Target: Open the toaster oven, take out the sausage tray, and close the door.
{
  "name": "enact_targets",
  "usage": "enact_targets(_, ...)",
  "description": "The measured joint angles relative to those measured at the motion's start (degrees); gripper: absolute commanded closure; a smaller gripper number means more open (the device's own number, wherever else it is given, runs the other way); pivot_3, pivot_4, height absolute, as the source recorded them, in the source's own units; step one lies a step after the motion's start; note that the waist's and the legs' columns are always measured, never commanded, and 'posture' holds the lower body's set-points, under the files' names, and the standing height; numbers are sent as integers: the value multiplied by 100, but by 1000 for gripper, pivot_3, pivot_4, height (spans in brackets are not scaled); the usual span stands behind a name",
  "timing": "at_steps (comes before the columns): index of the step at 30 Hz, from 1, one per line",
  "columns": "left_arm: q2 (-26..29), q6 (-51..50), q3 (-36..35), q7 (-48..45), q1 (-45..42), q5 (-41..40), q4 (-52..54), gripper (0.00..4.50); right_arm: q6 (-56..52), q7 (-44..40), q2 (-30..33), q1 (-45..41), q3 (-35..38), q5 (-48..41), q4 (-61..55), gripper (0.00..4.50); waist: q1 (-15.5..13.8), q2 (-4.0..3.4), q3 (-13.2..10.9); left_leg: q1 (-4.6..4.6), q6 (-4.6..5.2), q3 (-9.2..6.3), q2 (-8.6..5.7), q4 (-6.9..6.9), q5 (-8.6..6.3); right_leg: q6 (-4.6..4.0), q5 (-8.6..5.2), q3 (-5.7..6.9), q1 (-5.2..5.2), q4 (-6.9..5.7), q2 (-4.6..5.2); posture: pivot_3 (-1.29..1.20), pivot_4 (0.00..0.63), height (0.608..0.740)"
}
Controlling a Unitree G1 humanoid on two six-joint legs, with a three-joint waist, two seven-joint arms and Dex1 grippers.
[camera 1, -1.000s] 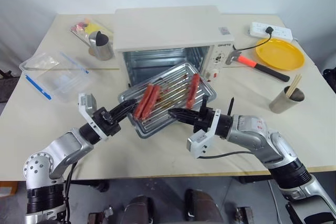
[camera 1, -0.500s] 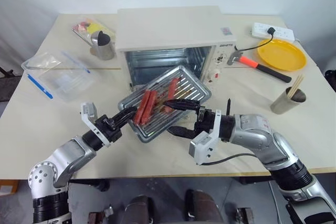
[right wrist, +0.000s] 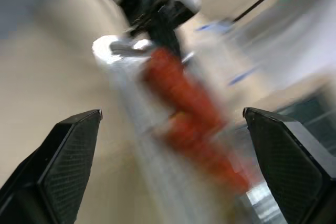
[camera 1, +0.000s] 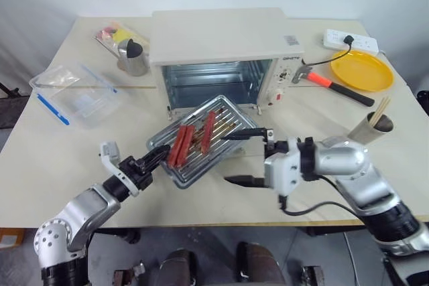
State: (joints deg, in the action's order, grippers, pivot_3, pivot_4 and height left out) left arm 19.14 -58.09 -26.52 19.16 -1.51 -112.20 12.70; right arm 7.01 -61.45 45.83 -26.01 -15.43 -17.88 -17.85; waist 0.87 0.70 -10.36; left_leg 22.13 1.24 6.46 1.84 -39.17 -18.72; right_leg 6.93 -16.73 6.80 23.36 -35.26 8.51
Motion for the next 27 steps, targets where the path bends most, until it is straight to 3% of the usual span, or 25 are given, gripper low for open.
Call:
enact_targets(4, -310, 134, -240, -428, 683, 2, 536, 4500, -1139, -794, 615, 177, 239, -1000, -141, 10, -44, 0, 0, 2, 11, 12, 2, 2, -8, 0, 0, -3, -6, 30, 1, 0, 150, 740)
enact_targets(7, -718, 470, -405, -557, 1114, 5, 885, 4500, -1470, -974, 595, -11, 367, -1065, 345, 10, -66, 1, 0, -3, 13, 20, 0, -1, -8, -3, 0, -8, -6, 50, 5, 0, 150, 740)
enact_targets(18, -1607, 2154, -173, -1006, 3313, 0, 2576, 4500, -673, -1568, 129, -477, 317, -60, 2207, 10, -35, 0, 0, -2, 35, 47, -3, -1, -33, -6, -1, -30, -6, 86, 6, 0, 150, 740)
enact_targets(26, -1751, 3193, 136, -1261, 4046, -4, 3113, 4500, 26, -1703, -301, -871, 215, 598, 3430, 10, 160, 3, 2, -1, 57, 67, -3, -8, -72, -4, 0, -34, -16, 118, 2, 0, 150, 740)
enact_targets(27, -1754, 3288, 139, -1261, 4098, -5, 3136, 4500, 84, -1694, -363, -924, 215, 652, 3563, 185, 165, 3, 2, 1, 58, 68, -3, -8, -74, -4, 0, -34, -16, 116, 2, 0, 150, 740)
